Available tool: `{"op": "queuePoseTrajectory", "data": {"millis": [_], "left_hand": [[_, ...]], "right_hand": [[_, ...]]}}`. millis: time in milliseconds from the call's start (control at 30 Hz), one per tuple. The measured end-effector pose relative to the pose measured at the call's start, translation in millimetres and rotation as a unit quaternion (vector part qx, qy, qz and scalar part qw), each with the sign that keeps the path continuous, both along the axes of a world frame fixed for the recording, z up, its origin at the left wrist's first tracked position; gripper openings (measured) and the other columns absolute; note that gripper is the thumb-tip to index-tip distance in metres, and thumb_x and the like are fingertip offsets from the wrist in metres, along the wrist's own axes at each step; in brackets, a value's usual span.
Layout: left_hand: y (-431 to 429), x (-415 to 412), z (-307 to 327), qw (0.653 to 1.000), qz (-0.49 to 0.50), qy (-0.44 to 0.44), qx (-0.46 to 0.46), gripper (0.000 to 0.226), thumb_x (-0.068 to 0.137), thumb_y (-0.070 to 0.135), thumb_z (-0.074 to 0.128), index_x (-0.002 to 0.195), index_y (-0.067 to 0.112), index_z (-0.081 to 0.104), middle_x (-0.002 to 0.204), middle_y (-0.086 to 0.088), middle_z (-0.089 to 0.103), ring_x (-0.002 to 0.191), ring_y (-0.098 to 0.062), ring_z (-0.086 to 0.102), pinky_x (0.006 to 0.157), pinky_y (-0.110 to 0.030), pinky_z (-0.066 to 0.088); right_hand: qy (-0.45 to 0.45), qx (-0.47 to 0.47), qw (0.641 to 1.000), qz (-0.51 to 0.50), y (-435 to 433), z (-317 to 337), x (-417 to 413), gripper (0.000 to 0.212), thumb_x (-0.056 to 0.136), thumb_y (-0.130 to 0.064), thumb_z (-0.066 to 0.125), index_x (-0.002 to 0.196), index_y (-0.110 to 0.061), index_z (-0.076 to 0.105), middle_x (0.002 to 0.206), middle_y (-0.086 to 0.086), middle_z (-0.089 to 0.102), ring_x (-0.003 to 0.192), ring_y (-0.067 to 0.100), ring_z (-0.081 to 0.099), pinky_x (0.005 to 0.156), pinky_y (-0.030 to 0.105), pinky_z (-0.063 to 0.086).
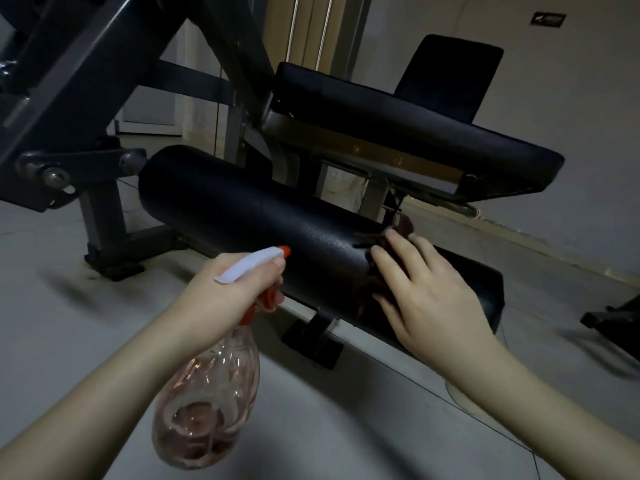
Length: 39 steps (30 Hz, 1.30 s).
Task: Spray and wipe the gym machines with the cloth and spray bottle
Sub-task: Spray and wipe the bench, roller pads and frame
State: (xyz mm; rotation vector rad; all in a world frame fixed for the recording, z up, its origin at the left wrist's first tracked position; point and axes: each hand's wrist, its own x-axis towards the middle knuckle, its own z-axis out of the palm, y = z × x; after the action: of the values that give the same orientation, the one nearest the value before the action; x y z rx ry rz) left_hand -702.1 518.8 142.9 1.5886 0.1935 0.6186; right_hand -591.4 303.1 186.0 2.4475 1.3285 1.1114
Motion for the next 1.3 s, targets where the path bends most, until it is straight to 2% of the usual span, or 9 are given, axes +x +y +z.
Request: {"op": "queuePoseTrajectory", "data": {"millis": [233,333,467,633,767,1000,1167,1233,1300], "left_hand": [[-1.6,-14.7,2.1,0.996,-0.013,0.027,0.079,0.050,0.076,0.059,0.053,0.081,0.011,0.067,0.079,-0.010,0.072,0.084,-0.035,0.066,0.083,-0.051,0.052],[-4.7,-12.1,-1.1,0.997,-0.007,0.035,0.072,0.055,0.070,0.060,0.055,0.088,0.010,0.069,0.079,-0.012,0.072,0.083,-0.038,0.064,0.071,-0.037,0.048],[-1.9,-5.3,-7.8,0.998,0.006,0.039,0.054,0.054,0.065,0.065,0.055,0.082,0.015,0.070,0.075,-0.010,0.072,0.082,-0.036,0.068,0.081,-0.052,0.053],[11.6,-2.7,-10.0,0.998,0.052,0.042,-0.002,0.035,0.055,0.066,0.060,0.068,0.035,0.072,0.070,-0.004,0.073,0.080,-0.037,0.069,0.085,-0.062,0.052],[12.9,-13.6,-3.4,0.997,0.050,0.050,0.041,0.050,0.072,0.059,0.055,0.084,0.013,0.071,0.076,-0.008,0.073,0.081,-0.034,0.068,0.087,-0.053,0.054],[12.5,-25.2,0.0,0.995,0.066,0.057,0.040,0.054,0.074,0.058,0.055,0.079,0.004,0.066,0.074,-0.013,0.071,0.083,-0.040,0.065,0.085,-0.053,0.052],[16.0,-37.7,-1.3,0.993,0.066,0.063,0.073,0.048,0.093,0.047,0.054,0.090,0.001,0.067,0.076,-0.012,0.070,0.073,-0.028,0.063,0.065,-0.032,0.047],[19.3,-37.5,-1.3,0.992,0.068,0.062,0.081,0.046,0.087,0.055,0.053,0.076,0.012,0.067,0.074,-0.008,0.070,0.072,-0.024,0.063,0.066,-0.030,0.046],[22.1,-34.1,-3.4,0.993,0.065,0.065,0.079,0.043,0.081,0.058,0.051,0.066,0.019,0.061,0.072,-0.005,0.069,0.067,-0.016,0.061,0.064,-0.028,0.045]], "right_hand": [[0.038,0.053,0.998,-0.007,70.6,13.1,4.8,0.047,0.087,-0.035,0.055,0.127,-0.010,0.055,0.134,0.015,0.052,0.114,0.035,0.053,0.085,0.042,0.050],[0.104,0.053,0.993,0.011,107.1,27.7,10.2,0.047,0.096,-0.038,0.043,0.139,-0.018,0.042,0.147,0.007,0.037,0.129,0.028,0.040,0.095,0.038,0.043],[0.118,-0.004,0.992,0.045,79.9,28.1,10.1,0.057,0.096,-0.039,0.044,0.147,-0.020,0.028,0.155,0.006,0.023,0.139,0.025,0.026,0.108,0.034,0.031],[0.099,-0.026,0.994,0.030,93.7,28.7,8.2,0.058,0.097,-0.041,0.040,0.147,-0.018,0.025,0.154,0.006,0.023,0.138,0.026,0.026,0.108,0.036,0.032],[0.128,-0.016,0.990,0.057,146.6,33.6,10.8,0.059,0.097,-0.038,0.044,0.147,-0.015,0.025,0.154,0.009,0.023,0.137,0.029,0.028,0.106,0.038,0.033],[0.172,-0.010,0.982,0.078,232.5,45.5,24.9,0.040,0.099,-0.031,0.042,0.134,-0.012,0.047,0.136,0.013,0.046,0.120,0.033,0.047,0.094,0.040,0.045],[0.358,0.183,0.915,0.031,231.0,81.3,67.0,0.037,0.100,-0.031,0.041,0.128,-0.012,0.054,0.129,0.015,0.055,0.117,0.032,0.053,0.090,0.033,0.043],[0.401,0.301,0.863,0.065,223.0,102.3,75.9,0.041,0.100,-0.033,0.039,0.133,-0.010,0.050,0.132,0.014,0.053,0.119,0.030,0.051,0.092,0.031,0.042],[0.420,0.318,0.842,0.113,216.7,109.8,71.0,0.043,0.101,-0.034,0.039,0.137,-0.012,0.047,0.134,0.009,0.052,0.120,0.025,0.050,0.090,0.026,0.041]]}}
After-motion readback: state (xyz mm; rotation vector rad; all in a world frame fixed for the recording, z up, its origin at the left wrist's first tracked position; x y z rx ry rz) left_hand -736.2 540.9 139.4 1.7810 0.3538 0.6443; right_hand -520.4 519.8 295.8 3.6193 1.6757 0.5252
